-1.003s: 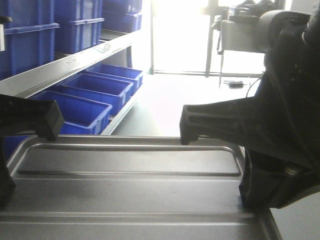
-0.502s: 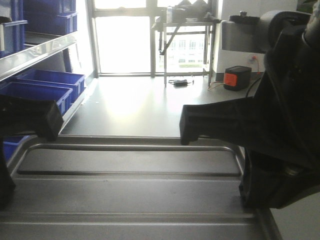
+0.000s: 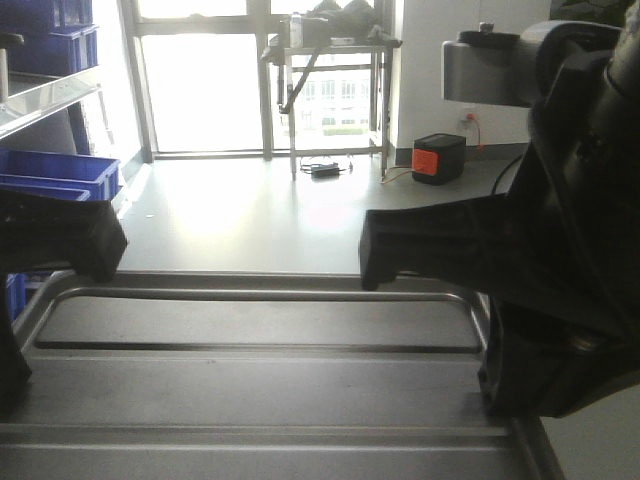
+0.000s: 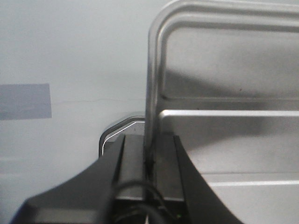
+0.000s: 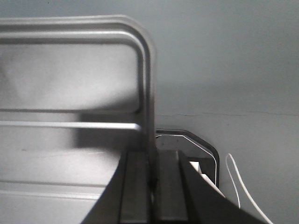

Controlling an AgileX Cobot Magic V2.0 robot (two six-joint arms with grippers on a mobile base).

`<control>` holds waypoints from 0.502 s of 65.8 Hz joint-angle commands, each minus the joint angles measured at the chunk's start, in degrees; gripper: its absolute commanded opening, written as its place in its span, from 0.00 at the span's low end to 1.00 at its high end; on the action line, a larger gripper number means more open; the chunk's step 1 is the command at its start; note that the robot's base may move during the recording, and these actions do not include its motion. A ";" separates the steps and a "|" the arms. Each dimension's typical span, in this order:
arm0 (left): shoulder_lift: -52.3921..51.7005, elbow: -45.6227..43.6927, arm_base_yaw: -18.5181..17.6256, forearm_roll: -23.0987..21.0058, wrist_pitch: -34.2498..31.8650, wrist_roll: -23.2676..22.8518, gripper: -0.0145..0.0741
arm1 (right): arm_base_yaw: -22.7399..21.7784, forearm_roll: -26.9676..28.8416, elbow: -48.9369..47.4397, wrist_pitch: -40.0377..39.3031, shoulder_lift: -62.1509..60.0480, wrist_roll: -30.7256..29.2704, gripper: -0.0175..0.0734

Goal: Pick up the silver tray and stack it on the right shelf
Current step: 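Hold the tray level in both grippers while the base drives away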

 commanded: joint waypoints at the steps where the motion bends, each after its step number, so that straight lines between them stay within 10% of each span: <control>1: -0.93 -1.41 -0.24 1.83 1.68 0.06 0.06 | -0.13 -2.76 -1.00 1.25 -1.40 -0.05 0.27; 33: -0.93 -1.41 -0.24 1.83 1.68 0.06 0.06 | -0.13 -2.76 -1.00 1.25 -1.40 -0.05 0.27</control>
